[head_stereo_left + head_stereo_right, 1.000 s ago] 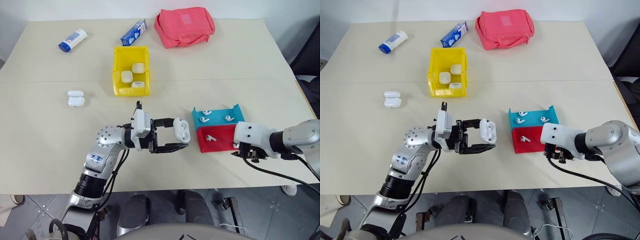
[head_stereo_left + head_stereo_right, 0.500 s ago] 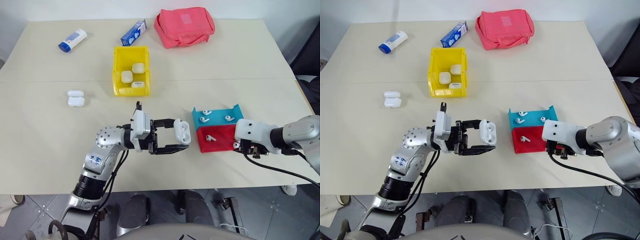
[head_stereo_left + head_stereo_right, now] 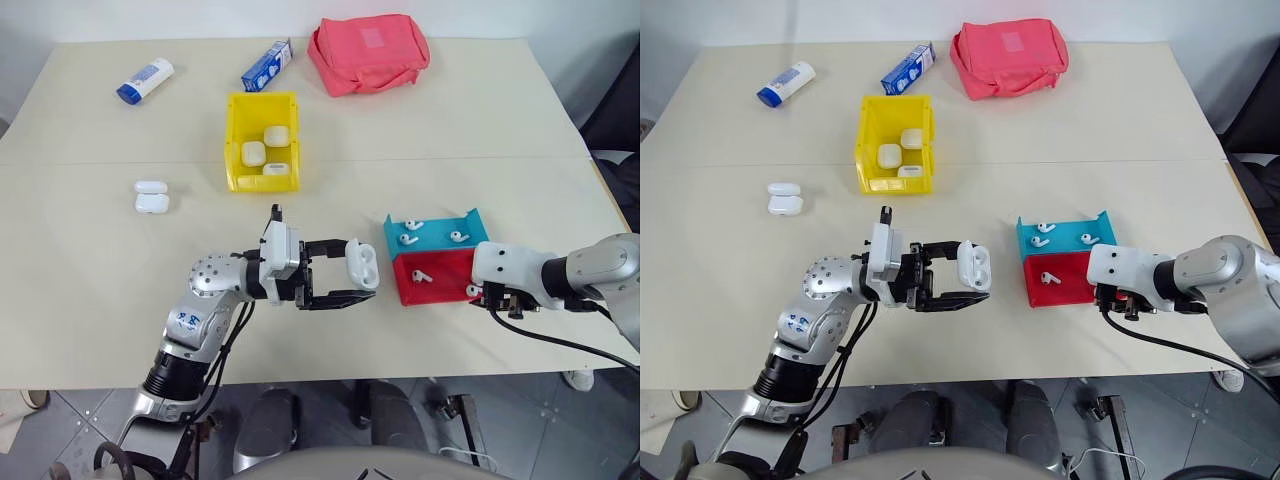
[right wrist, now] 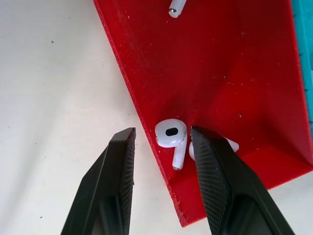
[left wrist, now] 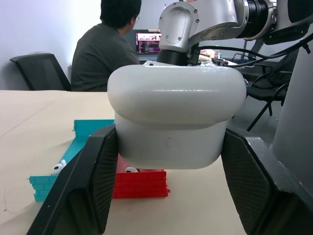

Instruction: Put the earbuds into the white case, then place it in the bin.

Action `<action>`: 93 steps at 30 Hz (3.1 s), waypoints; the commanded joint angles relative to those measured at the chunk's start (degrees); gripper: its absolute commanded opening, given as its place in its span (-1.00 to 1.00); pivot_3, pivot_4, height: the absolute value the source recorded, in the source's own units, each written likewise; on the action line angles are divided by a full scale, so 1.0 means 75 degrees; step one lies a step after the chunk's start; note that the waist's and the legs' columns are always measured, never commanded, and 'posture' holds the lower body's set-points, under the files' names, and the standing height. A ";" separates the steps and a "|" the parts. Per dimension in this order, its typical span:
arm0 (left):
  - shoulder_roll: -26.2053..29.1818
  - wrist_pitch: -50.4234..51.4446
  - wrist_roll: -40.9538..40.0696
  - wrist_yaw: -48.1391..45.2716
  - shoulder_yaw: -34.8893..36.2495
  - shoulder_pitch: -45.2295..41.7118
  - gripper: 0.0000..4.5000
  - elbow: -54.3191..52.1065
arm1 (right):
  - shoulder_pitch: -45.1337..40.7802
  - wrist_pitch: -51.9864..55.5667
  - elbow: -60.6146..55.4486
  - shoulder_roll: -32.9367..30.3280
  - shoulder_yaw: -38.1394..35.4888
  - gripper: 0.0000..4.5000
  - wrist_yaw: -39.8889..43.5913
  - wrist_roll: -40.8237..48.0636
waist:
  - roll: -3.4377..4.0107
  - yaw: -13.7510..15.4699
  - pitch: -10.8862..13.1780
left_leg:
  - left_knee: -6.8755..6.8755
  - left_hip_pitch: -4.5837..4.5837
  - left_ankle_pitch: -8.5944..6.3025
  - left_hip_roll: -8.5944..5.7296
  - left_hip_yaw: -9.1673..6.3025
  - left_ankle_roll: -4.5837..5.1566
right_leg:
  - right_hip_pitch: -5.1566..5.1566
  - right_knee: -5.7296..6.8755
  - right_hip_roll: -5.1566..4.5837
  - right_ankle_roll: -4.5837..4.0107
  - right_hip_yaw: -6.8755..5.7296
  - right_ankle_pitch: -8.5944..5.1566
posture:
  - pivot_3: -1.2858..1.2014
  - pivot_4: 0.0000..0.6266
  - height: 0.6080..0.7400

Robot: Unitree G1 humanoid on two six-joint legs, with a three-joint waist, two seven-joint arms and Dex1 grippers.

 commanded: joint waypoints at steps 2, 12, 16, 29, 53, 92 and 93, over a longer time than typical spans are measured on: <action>0.0004 -0.0037 -0.0171 0.0052 0.0052 0.0078 0.23 -0.0402 | -0.0016 -0.0113 0.0060 0.0049 0.0049 -0.19 0.0035 -0.0120 | 0.0000 0.0000 0.0000 | 0.0000 0.0000 0.0000 0.0000 0.0000 0.0000 | 0.0000 0.0001 0.0000 0.0000 0.0000 0.0000 | 0.03 -0.52 1.00; 0.0034 0.0031 -0.0179 0.0111 0.0058 0.0136 0.23 -0.0517 | -0.0044 -0.0236 0.0162 0.0156 0.0132 -0.19 0.0063 -0.0229 | 0.0000 0.0000 0.0000 | 0.0000 0.0001 -0.0001 0.0000 0.0000 -0.0001 | 0.0000 -0.0002 -0.0001 0.0000 0.0000 0.0000 | 0.03 -0.52 1.00; 0.0051 0.0065 -0.0188 0.0133 0.0065 0.0157 0.23 -0.0562 | -0.0075 -0.0264 0.0193 0.0185 0.0164 -0.19 0.0074 -0.0259 | 0.0000 -0.0002 0.0000 | 0.0000 0.0000 -0.0001 0.0001 0.0000 -0.0001 | 0.0001 -0.0033 -0.0001 0.0000 0.0000 0.0000 | 0.03 -0.52 1.00; 0.0070 0.0071 -0.0184 0.0164 0.0070 0.0163 0.23 -0.0584 | -0.0087 -0.0319 0.0247 0.0206 0.0174 -0.73 0.0174 -0.0358 | 0.0000 -0.0003 0.0000 | 0.0000 0.0001 -0.0001 0.0001 -0.0001 -0.0001 | 0.0002 -0.0036 -0.0002 0.0000 0.0000 0.0000 | 0.03 -0.52 1.00; -0.0270 -0.0379 -0.0146 -0.0618 -0.0052 -0.0533 0.23 0.0686 | 0.0012 0.1585 -0.2386 0.2365 -0.3840 -0.78 -0.0144 0.4239 | 0.0002 0.0029 0.0000 | 0.0000 -0.0001 -0.0007 0.0011 -0.0008 -0.0006 | 0.0005 -0.0044 -0.0005 0.0003 -0.0002 0.0002 | 0.03 -0.52 1.00; -0.0332 -0.0691 -0.0515 -0.2159 0.0399 -0.1666 0.23 0.1714 | 0.0165 -0.2159 -0.0234 0.5558 -0.1640 -0.78 -0.1486 0.4496 | 0.0003 -0.0023 -0.0003 | -0.0006 0.0000 -0.0004 -0.0001 0.0000 0.0011 | -0.0001 0.0010 0.0010 0.0001 -0.0002 0.0004 | 0.03 -0.52 1.00; -0.0345 -0.0713 -0.0506 -0.2156 0.0409 -0.1687 0.23 0.1742 | 0.0202 -0.2250 -0.0162 0.5539 -0.1578 -0.78 -0.1428 0.4430 | 0.0003 -0.0023 -0.0003 | -0.0006 0.0000 -0.0004 -0.0001 0.0000 0.0011 | -0.0002 0.0010 0.0011 0.0001 -0.0002 0.0004 | 0.03 -0.52 1.00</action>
